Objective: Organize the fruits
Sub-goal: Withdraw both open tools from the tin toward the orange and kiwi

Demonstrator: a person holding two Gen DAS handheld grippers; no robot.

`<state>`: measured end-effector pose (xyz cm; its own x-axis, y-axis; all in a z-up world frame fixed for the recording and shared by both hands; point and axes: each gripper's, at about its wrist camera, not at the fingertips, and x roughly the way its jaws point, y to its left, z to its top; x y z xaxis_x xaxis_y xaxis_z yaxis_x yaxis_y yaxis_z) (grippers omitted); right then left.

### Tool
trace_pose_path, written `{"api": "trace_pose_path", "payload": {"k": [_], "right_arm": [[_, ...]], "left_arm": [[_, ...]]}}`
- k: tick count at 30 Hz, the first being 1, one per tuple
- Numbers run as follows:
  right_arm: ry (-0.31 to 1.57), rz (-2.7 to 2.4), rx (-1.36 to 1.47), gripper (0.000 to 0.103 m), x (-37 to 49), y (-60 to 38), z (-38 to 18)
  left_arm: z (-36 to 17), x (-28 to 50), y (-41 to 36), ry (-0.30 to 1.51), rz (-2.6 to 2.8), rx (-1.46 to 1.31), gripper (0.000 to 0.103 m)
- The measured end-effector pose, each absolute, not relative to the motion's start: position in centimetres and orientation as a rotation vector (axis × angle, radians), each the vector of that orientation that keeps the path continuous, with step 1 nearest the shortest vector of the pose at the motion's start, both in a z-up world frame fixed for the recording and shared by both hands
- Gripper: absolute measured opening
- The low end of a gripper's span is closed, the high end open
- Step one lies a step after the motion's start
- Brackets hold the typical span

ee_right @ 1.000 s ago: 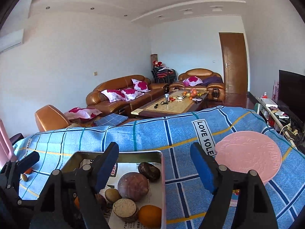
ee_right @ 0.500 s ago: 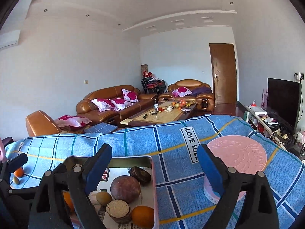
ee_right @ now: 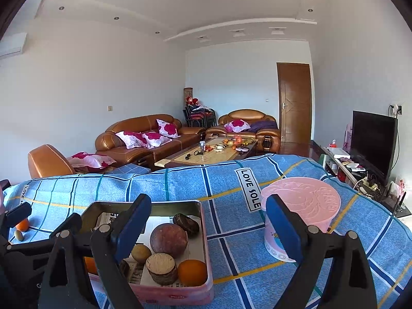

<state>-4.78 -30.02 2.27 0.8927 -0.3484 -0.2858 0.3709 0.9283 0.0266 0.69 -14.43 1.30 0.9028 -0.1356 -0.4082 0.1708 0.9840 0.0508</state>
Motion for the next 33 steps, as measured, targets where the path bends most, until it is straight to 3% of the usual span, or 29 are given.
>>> {"api": "trace_pose_path", "payload": {"k": [23,33], "right_arm": [[0.292,-0.416,0.109,0.092,-7.8,-28.5,2.3],[0.358,-0.392,0.212,0.092,-7.8,-27.5,1.7]], "left_arm": [[1.7,-3.9,-13.6,0.364,-0.225,0.155,0.103],[1.1,-3.0,-10.7,0.431,-0.218,0.229,0.103]]}}
